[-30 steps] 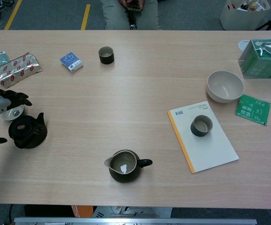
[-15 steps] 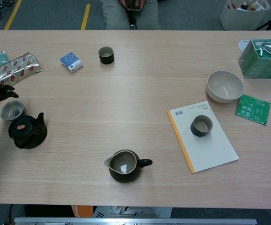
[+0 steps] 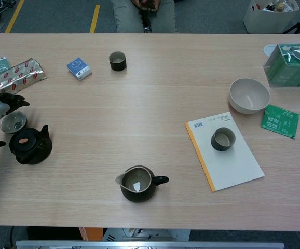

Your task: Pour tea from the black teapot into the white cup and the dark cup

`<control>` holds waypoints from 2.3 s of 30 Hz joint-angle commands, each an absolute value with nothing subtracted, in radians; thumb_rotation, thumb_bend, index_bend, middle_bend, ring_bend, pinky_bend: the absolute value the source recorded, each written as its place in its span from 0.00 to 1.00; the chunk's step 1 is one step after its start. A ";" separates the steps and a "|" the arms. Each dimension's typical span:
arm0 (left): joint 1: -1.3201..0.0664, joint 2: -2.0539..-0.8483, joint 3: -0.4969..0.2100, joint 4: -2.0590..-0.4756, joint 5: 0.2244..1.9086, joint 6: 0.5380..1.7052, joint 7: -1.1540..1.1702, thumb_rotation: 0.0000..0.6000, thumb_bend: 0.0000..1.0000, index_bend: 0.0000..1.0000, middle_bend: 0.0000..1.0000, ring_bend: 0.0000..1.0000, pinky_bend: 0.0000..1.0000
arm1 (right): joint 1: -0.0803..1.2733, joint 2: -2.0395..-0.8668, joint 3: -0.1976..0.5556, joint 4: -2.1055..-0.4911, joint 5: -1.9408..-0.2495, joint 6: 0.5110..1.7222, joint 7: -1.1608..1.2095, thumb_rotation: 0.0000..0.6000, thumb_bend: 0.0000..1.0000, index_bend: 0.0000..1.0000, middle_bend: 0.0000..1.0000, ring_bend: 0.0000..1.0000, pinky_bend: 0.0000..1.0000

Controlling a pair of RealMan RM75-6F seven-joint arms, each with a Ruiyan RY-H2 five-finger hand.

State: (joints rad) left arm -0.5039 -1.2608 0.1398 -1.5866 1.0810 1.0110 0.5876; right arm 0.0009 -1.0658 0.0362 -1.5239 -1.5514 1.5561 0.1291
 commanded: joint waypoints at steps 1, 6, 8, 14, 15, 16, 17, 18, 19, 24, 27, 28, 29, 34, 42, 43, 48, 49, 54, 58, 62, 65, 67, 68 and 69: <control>-0.504 -1.271 0.135 -1.578 1.082 1.004 0.592 1.00 0.17 0.05 0.02 0.00 0.07 | 0.000 -1.065 0.035 -1.524 -1.552 1.556 0.131 1.00 0.12 0.36 0.32 0.18 0.22; -0.505 -1.279 0.125 -1.579 1.081 0.999 0.596 1.00 0.17 0.05 0.02 0.00 0.07 | -0.003 -1.065 0.035 -1.523 -1.551 1.559 0.134 1.00 0.12 0.36 0.32 0.18 0.22; -0.506 -1.282 0.120 -1.583 1.087 0.999 0.593 1.00 0.17 0.05 0.02 0.00 0.07 | -0.004 -1.065 0.035 -1.522 -1.549 1.559 0.136 1.00 0.12 0.36 0.32 0.18 0.22; -0.516 -1.297 0.103 -1.589 1.091 0.985 0.590 1.00 0.17 0.05 0.02 0.00 0.07 | -0.008 -1.066 0.035 -1.516 -1.546 1.562 0.141 1.00 0.12 0.36 0.32 0.18 0.22; -0.518 -1.300 0.101 -1.588 1.092 0.983 0.591 1.00 0.17 0.05 0.02 0.00 0.07 | -0.008 -1.066 0.035 -1.516 -1.546 1.563 0.142 1.00 0.12 0.36 0.32 0.18 0.22; -0.521 -1.303 0.099 -1.589 1.093 0.980 0.594 1.00 0.17 0.05 0.02 0.00 0.07 | -0.010 -1.066 0.035 -1.514 -1.545 1.564 0.144 1.00 0.12 0.36 0.32 0.18 0.22; -0.522 -1.306 0.097 -1.590 1.094 0.978 0.595 1.00 0.17 0.05 0.02 0.00 0.07 | -0.011 -1.066 0.035 -1.513 -1.545 1.565 0.144 1.00 0.12 0.36 0.32 0.18 0.22; -0.524 -1.308 0.095 -1.591 1.094 0.976 0.595 1.00 0.17 0.05 0.02 0.00 0.07 | -0.012 -1.066 0.035 -1.512 -1.544 1.566 0.145 1.00 0.12 0.36 0.32 0.18 0.22; -0.526 -1.311 0.092 -1.593 1.095 0.975 0.595 1.00 0.17 0.05 0.02 0.00 0.07 | -0.013 -1.066 0.035 -1.511 -1.543 1.567 0.147 1.00 0.12 0.36 0.32 0.18 0.22; -0.538 -1.322 0.082 -1.602 1.099 0.966 0.597 1.00 0.17 0.05 0.02 0.00 0.07 | -0.018 -1.069 0.036 -1.505 -1.537 1.569 0.152 1.00 0.12 0.36 0.32 0.18 0.22; -0.544 -1.329 0.076 -1.608 1.105 0.961 0.595 1.00 0.17 0.05 0.02 0.00 0.07 | -0.020 -1.070 0.036 -1.501 -1.534 1.569 0.155 1.00 0.12 0.36 0.32 0.18 0.22; -0.546 -1.332 0.074 -1.609 1.109 0.961 0.593 1.00 0.17 0.05 0.02 0.00 0.07 | -0.021 -1.071 0.036 -1.499 -1.533 1.569 0.157 1.00 0.12 0.36 0.32 0.18 0.22; -0.547 -1.334 0.074 -1.611 1.112 0.961 0.593 1.00 0.17 0.05 0.02 0.00 0.07 | -0.022 -1.071 0.036 -1.498 -1.533 1.569 0.158 1.00 0.12 0.36 0.32 0.18 0.22; -0.550 -1.339 0.071 -1.623 1.137 0.966 0.582 1.00 0.17 0.05 0.02 0.00 0.07 | -0.023 -1.073 0.037 -1.492 -1.529 1.566 0.162 1.00 0.12 0.36 0.32 0.18 0.22; -0.544 -1.278 0.063 -1.712 1.174 1.001 0.554 1.00 0.17 0.05 0.02 0.00 0.07 | -0.018 -1.078 0.040 -1.484 -1.531 1.560 0.169 1.00 0.12 0.36 0.32 0.18 0.22; -0.541 -1.262 0.063 -1.736 1.179 1.007 0.549 1.00 0.17 0.05 0.02 0.00 0.07 | -0.016 -1.079 0.040 -1.482 -1.532 1.559 0.170 1.00 0.12 0.36 0.32 0.18 0.22; -0.532 -1.202 0.086 -1.834 1.210 1.020 0.562 1.00 0.17 0.03 0.02 0.00 0.07 | -0.010 -1.085 0.041 -1.474 -1.534 1.550 0.177 1.00 0.12 0.36 0.32 0.18 0.22; -0.530 -1.190 0.091 -1.861 1.212 1.019 0.563 1.00 0.17 0.02 0.02 0.00 0.07 | -0.008 -1.086 0.042 -1.471 -1.534 1.549 0.180 1.00 0.12 0.36 0.32 0.18 0.22; -0.531 -1.154 0.112 -1.947 1.224 1.000 0.562 1.00 0.17 0.00 0.00 0.00 0.07 | -0.006 -1.089 0.044 -1.459 -1.532 1.544 0.190 1.00 0.12 0.36 0.32 0.18 0.22; -0.534 -1.144 0.127 -1.983 1.248 0.982 0.557 1.00 0.17 0.00 0.00 0.00 0.07 | -0.003 -1.092 0.044 -1.450 -1.531 1.539 0.199 1.00 0.12 0.36 0.32 0.18 0.22; -0.536 -1.151 0.135 -1.998 1.252 0.972 0.571 1.00 0.17 0.00 0.00 0.00 0.07 | -0.001 -1.093 0.044 -1.444 -1.530 1.535 0.206 1.00 0.12 0.36 0.32 0.18 0.22; -0.534 -1.165 0.133 -2.007 1.242 0.975 0.576 1.00 0.17 0.00 0.00 0.00 0.07 | -0.002 -1.093 0.045 -1.440 -1.528 1.536 0.212 1.00 0.12 0.36 0.32 0.18 0.22; -0.531 -1.179 0.133 -2.006 1.237 0.979 0.581 1.00 0.17 0.00 0.00 0.00 0.07 | -0.003 -1.092 0.045 -1.437 -1.526 1.536 0.215 1.00 0.12 0.36 0.32 0.18 0.22; -0.530 -1.184 0.134 -2.006 1.233 0.979 0.584 1.00 0.17 0.00 0.00 0.00 0.07 | -0.003 -1.091 0.044 -1.436 -1.526 1.536 0.216 1.00 0.12 0.36 0.32 0.18 0.22; -0.529 -1.188 0.135 -2.006 1.228 0.980 0.587 1.00 0.17 0.00 0.00 0.00 0.07 | -0.004 -1.090 0.044 -1.435 -1.525 1.536 0.217 1.00 0.12 0.36 0.32 0.18 0.22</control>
